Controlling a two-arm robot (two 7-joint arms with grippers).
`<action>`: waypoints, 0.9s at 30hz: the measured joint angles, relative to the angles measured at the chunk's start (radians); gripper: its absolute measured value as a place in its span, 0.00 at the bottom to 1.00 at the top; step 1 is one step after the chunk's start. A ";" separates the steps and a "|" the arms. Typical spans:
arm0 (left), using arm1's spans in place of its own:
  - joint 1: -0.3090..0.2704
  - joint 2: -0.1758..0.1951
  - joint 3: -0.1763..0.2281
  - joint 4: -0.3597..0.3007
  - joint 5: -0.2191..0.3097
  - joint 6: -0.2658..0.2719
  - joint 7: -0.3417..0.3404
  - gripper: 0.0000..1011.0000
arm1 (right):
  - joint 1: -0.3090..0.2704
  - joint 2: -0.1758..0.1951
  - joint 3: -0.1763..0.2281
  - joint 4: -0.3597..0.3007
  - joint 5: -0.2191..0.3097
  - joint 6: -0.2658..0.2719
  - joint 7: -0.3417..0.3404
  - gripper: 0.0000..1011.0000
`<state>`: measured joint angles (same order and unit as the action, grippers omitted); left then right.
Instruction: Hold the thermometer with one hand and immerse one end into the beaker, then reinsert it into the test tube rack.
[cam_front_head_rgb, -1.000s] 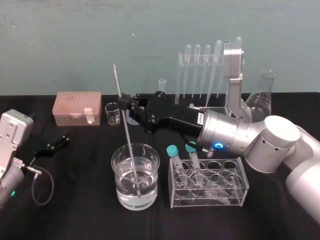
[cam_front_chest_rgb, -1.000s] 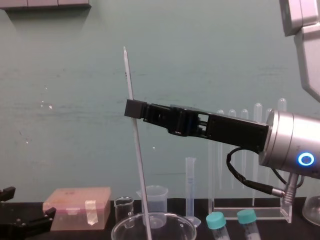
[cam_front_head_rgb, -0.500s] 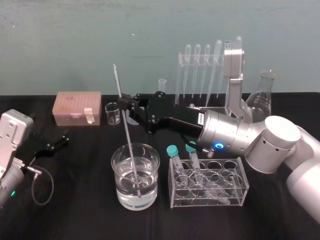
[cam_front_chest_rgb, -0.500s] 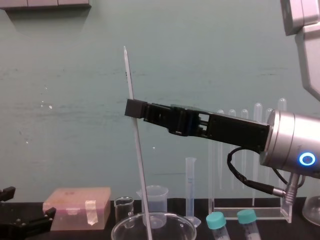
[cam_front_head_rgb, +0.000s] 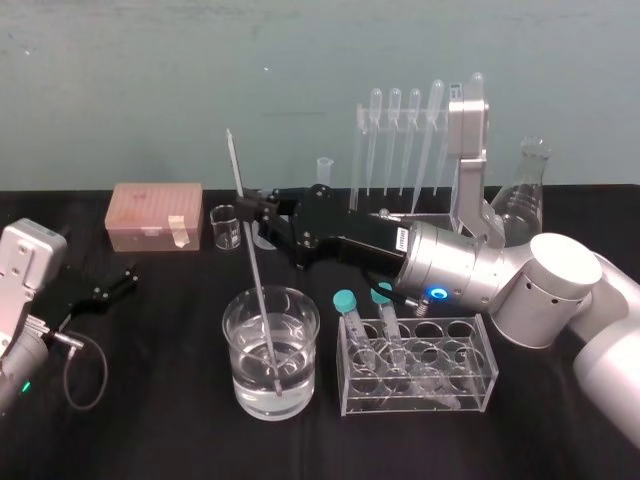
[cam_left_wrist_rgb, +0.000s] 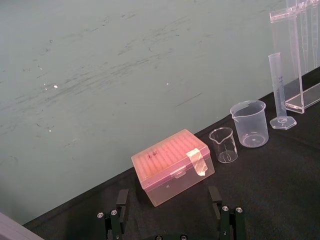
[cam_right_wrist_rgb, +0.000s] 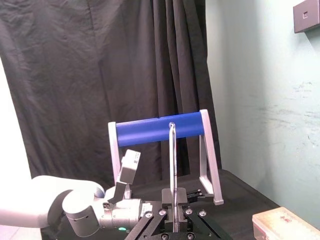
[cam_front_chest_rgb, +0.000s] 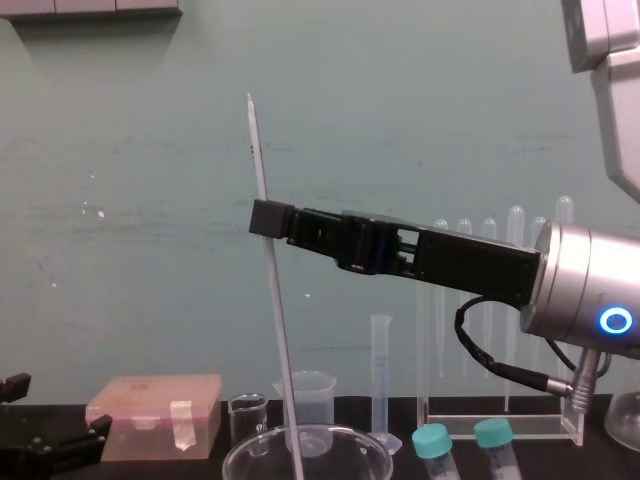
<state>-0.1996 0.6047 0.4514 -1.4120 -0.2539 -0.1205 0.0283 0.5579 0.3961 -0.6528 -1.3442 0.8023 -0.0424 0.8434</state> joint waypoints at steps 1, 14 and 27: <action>0.000 0.000 0.000 0.000 0.000 0.000 0.000 1.00 | 0.000 0.000 0.000 0.000 0.000 0.000 0.000 0.05; 0.000 0.000 0.000 0.000 0.000 0.000 0.000 1.00 | -0.001 -0.001 -0.001 -0.002 -0.001 -0.001 -0.002 0.05; 0.000 0.000 0.000 0.000 0.000 0.000 0.000 1.00 | 0.004 0.000 -0.007 0.000 -0.008 0.002 -0.001 0.05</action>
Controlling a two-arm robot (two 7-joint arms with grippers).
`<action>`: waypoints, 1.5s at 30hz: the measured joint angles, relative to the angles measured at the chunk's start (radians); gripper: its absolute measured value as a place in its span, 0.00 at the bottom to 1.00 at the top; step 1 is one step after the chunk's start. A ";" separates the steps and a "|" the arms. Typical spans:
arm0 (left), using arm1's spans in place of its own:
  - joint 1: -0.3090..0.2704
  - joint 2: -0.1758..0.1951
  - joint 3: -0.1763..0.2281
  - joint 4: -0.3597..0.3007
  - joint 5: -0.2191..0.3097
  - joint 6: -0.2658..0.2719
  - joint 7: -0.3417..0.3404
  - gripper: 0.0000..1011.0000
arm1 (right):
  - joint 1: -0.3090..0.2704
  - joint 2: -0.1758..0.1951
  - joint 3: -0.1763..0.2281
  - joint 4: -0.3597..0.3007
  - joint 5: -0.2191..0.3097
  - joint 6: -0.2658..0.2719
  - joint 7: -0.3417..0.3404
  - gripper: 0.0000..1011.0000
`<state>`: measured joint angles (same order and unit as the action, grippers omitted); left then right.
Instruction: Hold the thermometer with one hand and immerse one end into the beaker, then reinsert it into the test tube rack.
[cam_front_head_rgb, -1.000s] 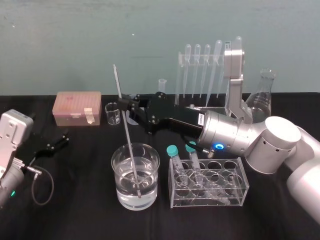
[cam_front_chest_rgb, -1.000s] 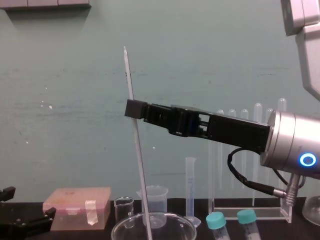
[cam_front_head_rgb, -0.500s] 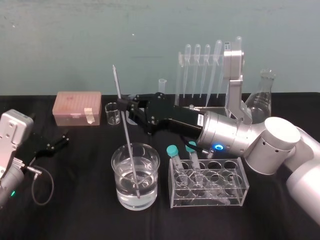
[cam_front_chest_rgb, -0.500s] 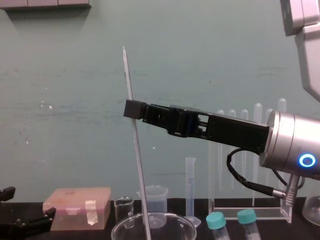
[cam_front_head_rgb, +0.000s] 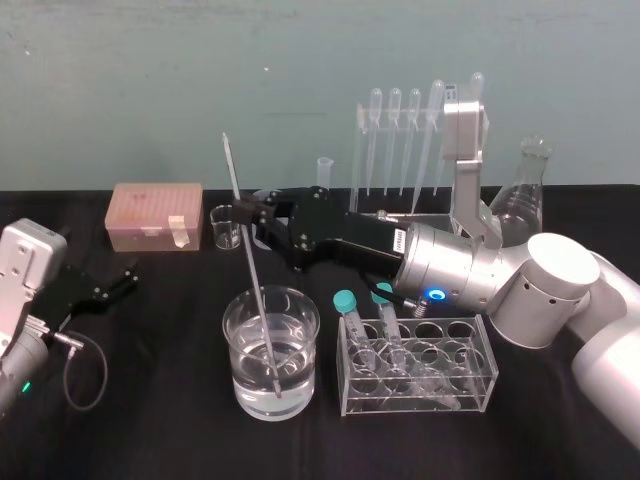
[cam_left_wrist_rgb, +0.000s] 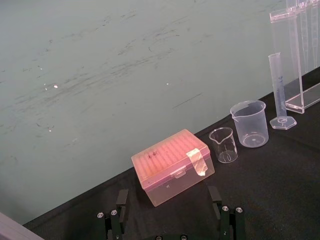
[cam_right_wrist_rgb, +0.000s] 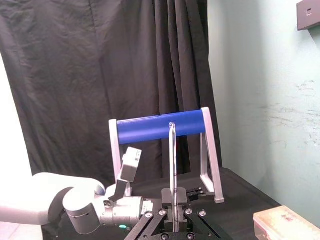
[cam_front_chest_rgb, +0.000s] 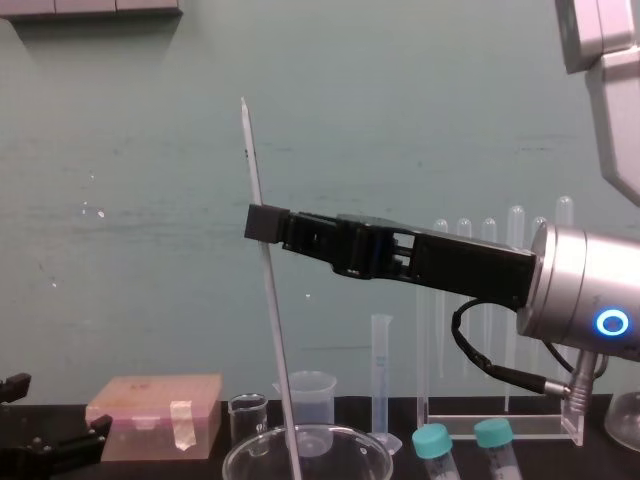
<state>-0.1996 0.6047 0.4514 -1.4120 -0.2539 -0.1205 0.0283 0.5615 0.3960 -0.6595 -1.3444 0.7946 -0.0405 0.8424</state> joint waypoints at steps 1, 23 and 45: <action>0.000 0.000 0.000 0.000 0.000 0.000 0.000 1.00 | 0.000 0.000 0.000 0.000 0.000 0.000 0.000 0.05; 0.000 0.000 0.000 0.000 0.000 0.000 0.000 1.00 | 0.007 -0.001 -0.006 0.009 -0.002 0.003 0.010 0.05; 0.000 0.000 0.000 0.000 0.000 0.000 0.000 1.00 | 0.005 0.002 -0.003 0.003 -0.001 0.003 0.009 0.05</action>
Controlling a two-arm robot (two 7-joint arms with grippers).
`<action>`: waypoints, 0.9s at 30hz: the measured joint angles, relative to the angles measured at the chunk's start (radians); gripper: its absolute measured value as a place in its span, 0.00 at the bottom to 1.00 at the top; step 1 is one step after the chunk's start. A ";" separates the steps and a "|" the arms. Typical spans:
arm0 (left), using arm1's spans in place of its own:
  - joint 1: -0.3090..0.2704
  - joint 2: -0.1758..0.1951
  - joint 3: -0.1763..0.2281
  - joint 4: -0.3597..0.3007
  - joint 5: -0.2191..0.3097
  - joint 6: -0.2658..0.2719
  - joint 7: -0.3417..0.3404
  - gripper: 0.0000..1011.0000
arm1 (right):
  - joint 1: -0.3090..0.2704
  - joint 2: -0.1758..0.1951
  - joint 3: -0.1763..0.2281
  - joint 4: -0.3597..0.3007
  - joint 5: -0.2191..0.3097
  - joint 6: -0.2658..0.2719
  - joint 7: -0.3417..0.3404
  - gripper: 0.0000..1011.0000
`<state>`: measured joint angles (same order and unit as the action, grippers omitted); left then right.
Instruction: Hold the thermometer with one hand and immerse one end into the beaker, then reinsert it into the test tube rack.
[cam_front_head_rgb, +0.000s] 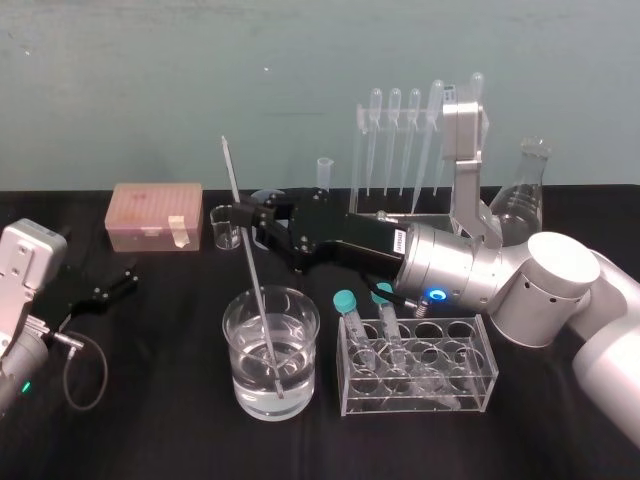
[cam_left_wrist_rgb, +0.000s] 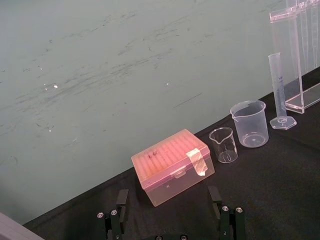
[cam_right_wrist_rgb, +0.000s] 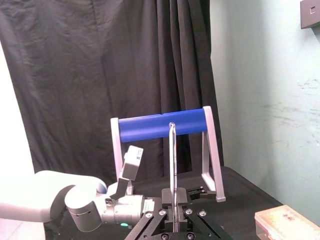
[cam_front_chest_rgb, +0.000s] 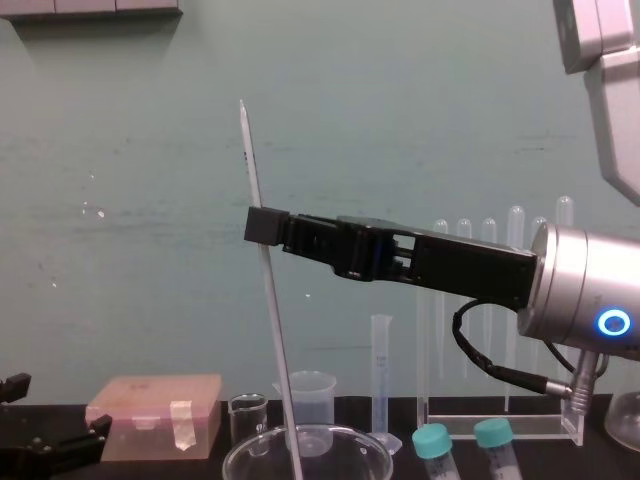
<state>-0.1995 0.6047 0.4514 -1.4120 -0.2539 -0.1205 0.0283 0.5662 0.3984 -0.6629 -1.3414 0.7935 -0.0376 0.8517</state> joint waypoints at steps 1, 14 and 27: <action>0.000 0.000 0.000 0.000 0.000 0.000 0.000 1.00 | 0.000 0.000 0.000 0.000 0.000 0.000 0.000 0.05; 0.000 0.000 0.000 0.000 0.000 0.000 0.000 1.00 | -0.001 0.001 0.000 -0.003 0.001 0.000 -0.001 0.05; 0.000 0.000 0.000 0.000 0.000 0.000 0.000 1.00 | 0.019 0.020 0.018 -0.054 0.034 0.028 0.010 0.05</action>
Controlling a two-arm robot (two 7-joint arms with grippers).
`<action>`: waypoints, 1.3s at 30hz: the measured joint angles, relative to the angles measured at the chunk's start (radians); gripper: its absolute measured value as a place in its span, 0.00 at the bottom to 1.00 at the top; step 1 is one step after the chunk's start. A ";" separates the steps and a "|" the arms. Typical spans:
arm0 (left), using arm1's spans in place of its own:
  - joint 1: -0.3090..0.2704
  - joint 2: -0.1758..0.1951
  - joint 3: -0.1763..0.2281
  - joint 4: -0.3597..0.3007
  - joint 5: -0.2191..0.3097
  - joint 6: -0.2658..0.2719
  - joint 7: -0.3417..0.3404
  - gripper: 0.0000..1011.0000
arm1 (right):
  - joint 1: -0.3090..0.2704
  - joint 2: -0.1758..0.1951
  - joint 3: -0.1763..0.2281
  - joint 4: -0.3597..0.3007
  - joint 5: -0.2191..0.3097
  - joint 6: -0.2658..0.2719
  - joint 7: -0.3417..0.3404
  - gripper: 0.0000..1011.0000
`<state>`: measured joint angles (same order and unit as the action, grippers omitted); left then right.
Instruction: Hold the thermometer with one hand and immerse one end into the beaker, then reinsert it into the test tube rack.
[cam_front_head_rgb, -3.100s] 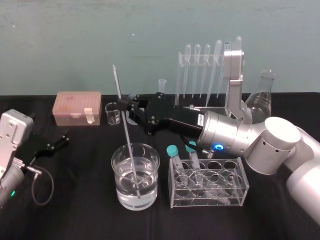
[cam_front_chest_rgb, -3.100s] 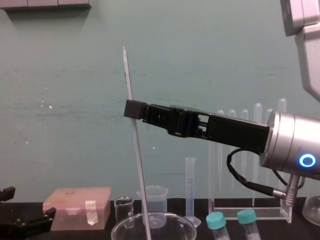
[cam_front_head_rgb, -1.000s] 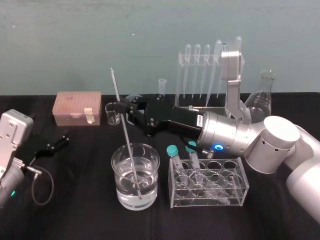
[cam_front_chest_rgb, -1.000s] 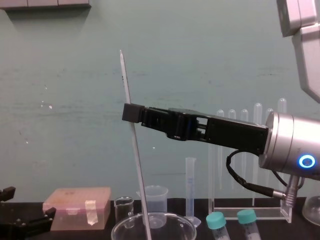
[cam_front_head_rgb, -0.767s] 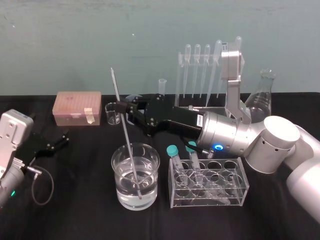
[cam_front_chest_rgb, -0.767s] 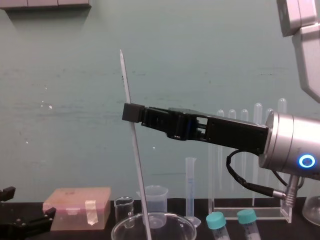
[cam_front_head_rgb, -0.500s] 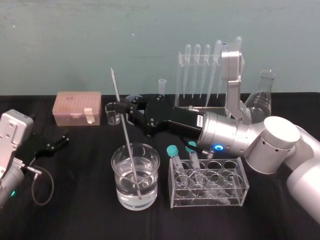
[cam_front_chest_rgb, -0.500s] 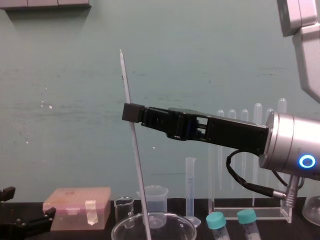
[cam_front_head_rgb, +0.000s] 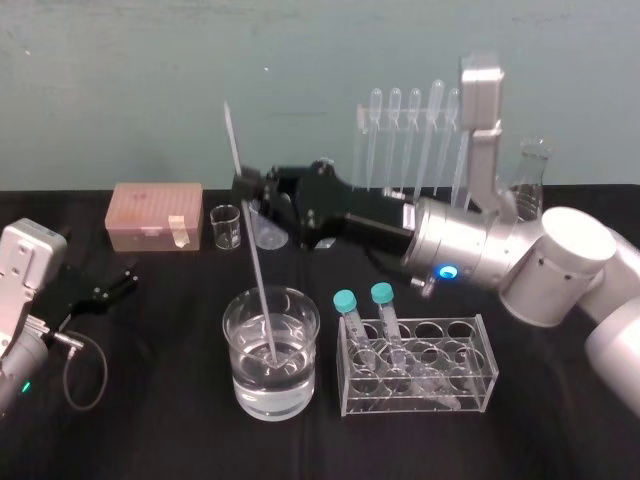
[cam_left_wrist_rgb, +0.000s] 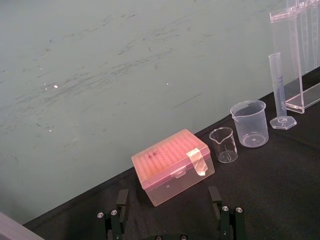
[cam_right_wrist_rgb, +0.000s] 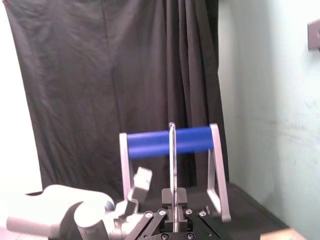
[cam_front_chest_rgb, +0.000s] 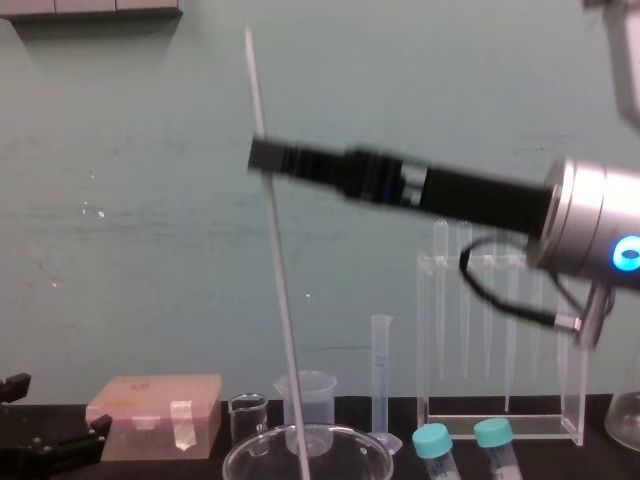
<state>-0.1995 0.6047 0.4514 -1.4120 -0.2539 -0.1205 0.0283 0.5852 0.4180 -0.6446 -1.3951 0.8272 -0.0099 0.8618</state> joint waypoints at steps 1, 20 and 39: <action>0.000 0.000 0.000 0.000 0.000 0.000 0.000 1.00 | 0.008 0.008 0.008 -0.020 0.015 0.013 0.001 0.05; 0.000 0.000 0.000 0.000 0.000 0.000 0.000 1.00 | 0.047 0.163 0.188 -0.175 0.126 0.045 -0.178 0.05; 0.000 0.000 0.000 0.000 0.000 0.000 0.000 1.00 | -0.199 0.303 0.283 -0.280 0.100 0.046 -0.300 0.05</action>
<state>-0.1995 0.6047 0.4514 -1.4119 -0.2539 -0.1205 0.0283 0.3866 0.7206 -0.3615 -1.6753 0.9275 0.0357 0.5620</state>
